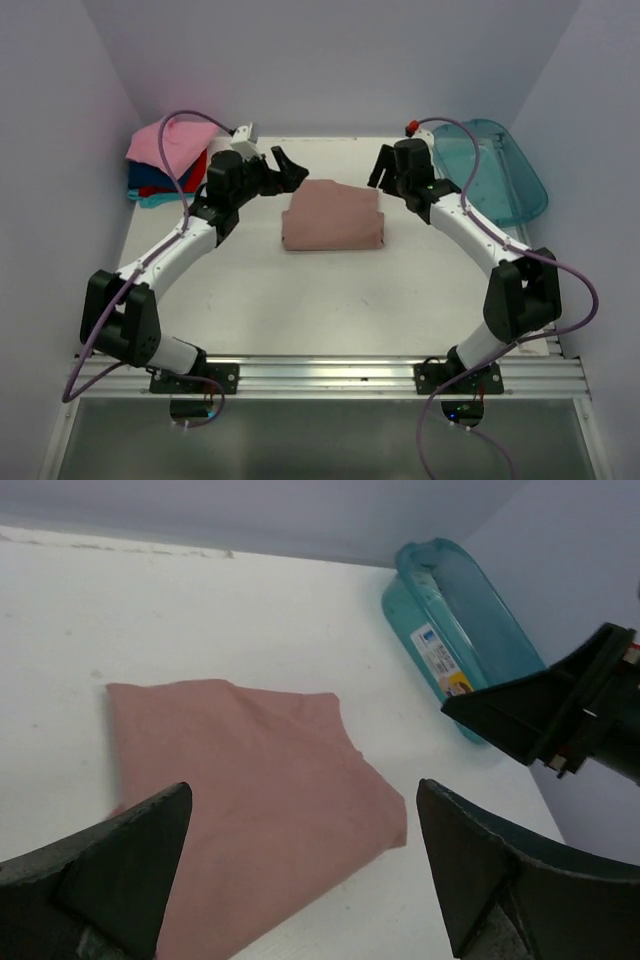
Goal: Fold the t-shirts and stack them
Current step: Fold the long partially folded tshirt into a neat square, then smooth out wrinkles on the folded tshirt
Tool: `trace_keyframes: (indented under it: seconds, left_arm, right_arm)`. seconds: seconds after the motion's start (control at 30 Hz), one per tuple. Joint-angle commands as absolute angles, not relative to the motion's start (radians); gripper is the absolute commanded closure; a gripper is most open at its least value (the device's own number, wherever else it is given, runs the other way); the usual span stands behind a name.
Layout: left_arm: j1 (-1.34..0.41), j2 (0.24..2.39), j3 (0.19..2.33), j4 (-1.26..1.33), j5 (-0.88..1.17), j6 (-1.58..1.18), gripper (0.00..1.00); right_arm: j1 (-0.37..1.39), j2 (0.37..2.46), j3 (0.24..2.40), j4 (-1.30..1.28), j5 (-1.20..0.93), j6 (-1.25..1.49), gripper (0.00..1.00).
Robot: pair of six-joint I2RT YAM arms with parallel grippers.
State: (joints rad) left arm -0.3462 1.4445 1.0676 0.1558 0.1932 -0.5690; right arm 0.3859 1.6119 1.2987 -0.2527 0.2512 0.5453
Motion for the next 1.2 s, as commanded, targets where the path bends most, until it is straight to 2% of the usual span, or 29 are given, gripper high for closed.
trace_keyframes:
  seconds: [0.0, 0.03, 0.07, 0.1, 0.2, 0.27, 0.5, 0.57, 0.77, 0.93, 1.03, 1.17]
  left_arm:
    - [-0.387, 1.518, 1.016, 0.312, 0.343, -0.618, 0.06]
    - [-0.388, 1.54, 1.011, 0.34, 0.372, -0.642, 0.09]
    - [-0.39, 1.561, 1.008, 0.368, 0.397, -0.655, 0.13]
    - [-0.393, 1.607, 1.003, 0.421, 0.438, -0.666, 0.21]
    - [-0.416, 1.708, 1.006, 0.526, 0.507, -0.706, 0.34]
    - [-0.442, 1.79, 1.006, 0.577, 0.535, -0.738, 0.38]
    - [-0.514, 1.963, 0.916, 0.802, 0.535, -0.801, 0.43]
    - [-0.517, 1.996, 0.894, 0.808, 0.526, -0.811, 0.48]
    - [-0.518, 2.011, 0.787, 0.741, 0.436, -0.814, 0.53]
    - [-0.561, 2.029, 0.629, 0.931, 0.451, -0.931, 0.58]
    - [-0.626, 1.978, 0.558, 1.0, 0.434, -0.928, 0.6]
    - [-0.719, 1.771, 0.508, 0.849, 0.342, -0.85, 0.58]
  right_arm:
    - [0.387, 1.623, 1.256, -0.189, 0.146, 0.586, 0.37]
    - [0.385, 1.634, 1.255, -0.189, 0.135, 0.598, 0.69]
    - [0.385, 1.661, 1.256, -0.19, 0.112, 0.609, 0.85]
    - [0.385, 1.675, 1.255, -0.187, 0.103, 0.636, 1.0]
    - [0.384, 1.744, 1.261, -0.169, 0.042, 0.685, 1.0]
    - [0.38, 1.782, 1.259, -0.134, 0.019, 0.721, 1.0]
    - [0.38, 1.925, 1.293, -0.089, -0.031, 0.756, 1.0]
    - [0.38, 1.957, 1.313, -0.103, -0.022, 0.759, 1.0]
    - [0.379, 1.977, 1.344, -0.211, 0.044, 0.759, 1.0]
    - [0.38, 1.968, 1.307, -0.209, 0.045, 0.755, 1.0]
    - [0.385, 1.933, 1.295, -0.218, 0.018, 0.733, 1.0]
    - [0.408, 1.823, 1.23, -0.23, 0.023, 0.675, 1.0]
